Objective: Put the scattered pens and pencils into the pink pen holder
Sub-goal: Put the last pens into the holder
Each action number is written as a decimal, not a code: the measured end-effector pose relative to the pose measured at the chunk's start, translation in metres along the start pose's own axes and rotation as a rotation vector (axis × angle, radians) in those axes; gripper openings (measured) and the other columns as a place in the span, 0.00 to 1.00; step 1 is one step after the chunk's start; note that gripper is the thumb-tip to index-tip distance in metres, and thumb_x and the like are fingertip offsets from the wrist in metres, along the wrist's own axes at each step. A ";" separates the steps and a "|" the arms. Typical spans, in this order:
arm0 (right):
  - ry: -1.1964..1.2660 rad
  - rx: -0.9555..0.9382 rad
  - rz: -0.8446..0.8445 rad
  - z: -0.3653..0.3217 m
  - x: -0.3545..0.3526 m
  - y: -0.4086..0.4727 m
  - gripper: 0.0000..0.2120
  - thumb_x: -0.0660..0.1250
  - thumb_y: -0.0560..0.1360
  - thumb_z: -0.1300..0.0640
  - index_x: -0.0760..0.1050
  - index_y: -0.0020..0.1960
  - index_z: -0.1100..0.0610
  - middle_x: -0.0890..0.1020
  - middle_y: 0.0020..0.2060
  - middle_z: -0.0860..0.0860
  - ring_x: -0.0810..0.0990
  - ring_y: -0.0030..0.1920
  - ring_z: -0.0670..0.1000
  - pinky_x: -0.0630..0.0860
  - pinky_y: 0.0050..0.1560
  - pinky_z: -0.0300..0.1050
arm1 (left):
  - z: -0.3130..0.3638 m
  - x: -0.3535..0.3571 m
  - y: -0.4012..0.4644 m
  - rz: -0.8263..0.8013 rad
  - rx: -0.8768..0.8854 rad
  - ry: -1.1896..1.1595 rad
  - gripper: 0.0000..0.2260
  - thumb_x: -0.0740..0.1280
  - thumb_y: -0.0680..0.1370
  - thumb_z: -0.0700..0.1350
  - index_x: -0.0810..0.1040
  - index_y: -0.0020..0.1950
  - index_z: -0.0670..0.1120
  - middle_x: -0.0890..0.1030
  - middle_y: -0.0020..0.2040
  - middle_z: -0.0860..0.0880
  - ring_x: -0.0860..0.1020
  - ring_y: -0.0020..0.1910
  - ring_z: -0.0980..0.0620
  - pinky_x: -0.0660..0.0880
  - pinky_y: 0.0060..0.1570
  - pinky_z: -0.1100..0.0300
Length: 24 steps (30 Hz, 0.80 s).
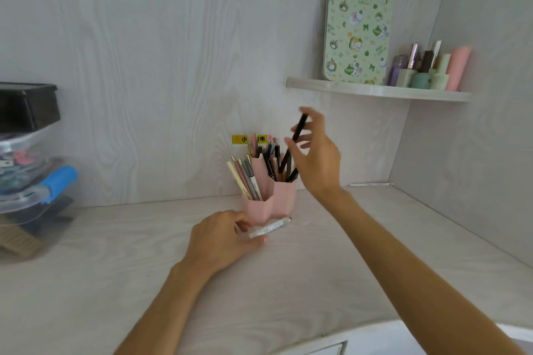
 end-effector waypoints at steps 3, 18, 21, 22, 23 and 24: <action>-0.189 -0.049 -0.079 0.011 0.015 -0.023 0.20 0.68 0.74 0.52 0.68 0.63 0.51 0.82 0.47 0.51 0.80 0.47 0.49 0.76 0.44 0.44 | -0.005 -0.003 -0.001 -0.029 0.008 -0.008 0.10 0.69 0.66 0.65 0.78 0.42 0.63 0.78 0.43 0.63 0.74 0.40 0.63 0.62 0.32 0.70; -0.266 0.360 0.026 0.112 -0.017 -0.052 0.14 0.57 0.79 0.59 0.71 0.62 0.58 0.77 0.59 0.54 0.71 0.62 0.55 0.69 0.60 0.50 | 0.001 0.004 0.006 0.197 -0.055 -0.593 0.05 0.71 0.71 0.53 0.82 0.46 0.57 0.83 0.42 0.61 0.80 0.43 0.63 0.74 0.43 0.63; -0.473 0.584 -0.363 0.164 -0.014 -0.057 0.20 0.55 0.78 0.59 0.63 0.69 0.61 0.68 0.69 0.59 0.63 0.70 0.57 0.60 0.69 0.56 | 0.001 0.007 0.012 0.288 -0.104 -0.747 0.03 0.71 0.73 0.47 0.82 0.46 0.54 0.84 0.44 0.57 0.81 0.45 0.57 0.78 0.45 0.53; -0.523 0.611 -0.468 0.174 -0.012 -0.058 0.22 0.53 0.79 0.59 0.59 0.72 0.61 0.64 0.71 0.58 0.59 0.72 0.57 0.54 0.72 0.57 | 0.000 0.008 0.012 0.312 -0.121 -0.778 0.03 0.71 0.74 0.46 0.82 0.46 0.53 0.84 0.44 0.56 0.81 0.45 0.56 0.78 0.44 0.53; -0.570 0.618 -0.531 0.181 -0.010 -0.059 0.23 0.52 0.79 0.58 0.56 0.73 0.60 0.61 0.73 0.56 0.57 0.74 0.55 0.49 0.74 0.58 | -0.002 0.007 0.011 0.335 -0.135 -0.800 0.03 0.71 0.74 0.45 0.82 0.47 0.52 0.84 0.44 0.55 0.81 0.45 0.56 0.78 0.43 0.54; -0.605 0.614 -0.559 0.188 -0.010 -0.058 0.23 0.51 0.79 0.58 0.55 0.74 0.59 0.60 0.74 0.55 0.55 0.75 0.54 0.45 0.74 0.59 | -0.003 0.008 0.012 0.354 -0.147 -0.820 0.04 0.70 0.74 0.45 0.82 0.48 0.51 0.84 0.45 0.54 0.81 0.45 0.56 0.78 0.43 0.55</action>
Point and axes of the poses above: each hand's wrist, its own y-axis towards the middle knuckle, its own x-axis out of the palm, z = x × y, the point moved 4 cm from there along y, towards the middle knuckle
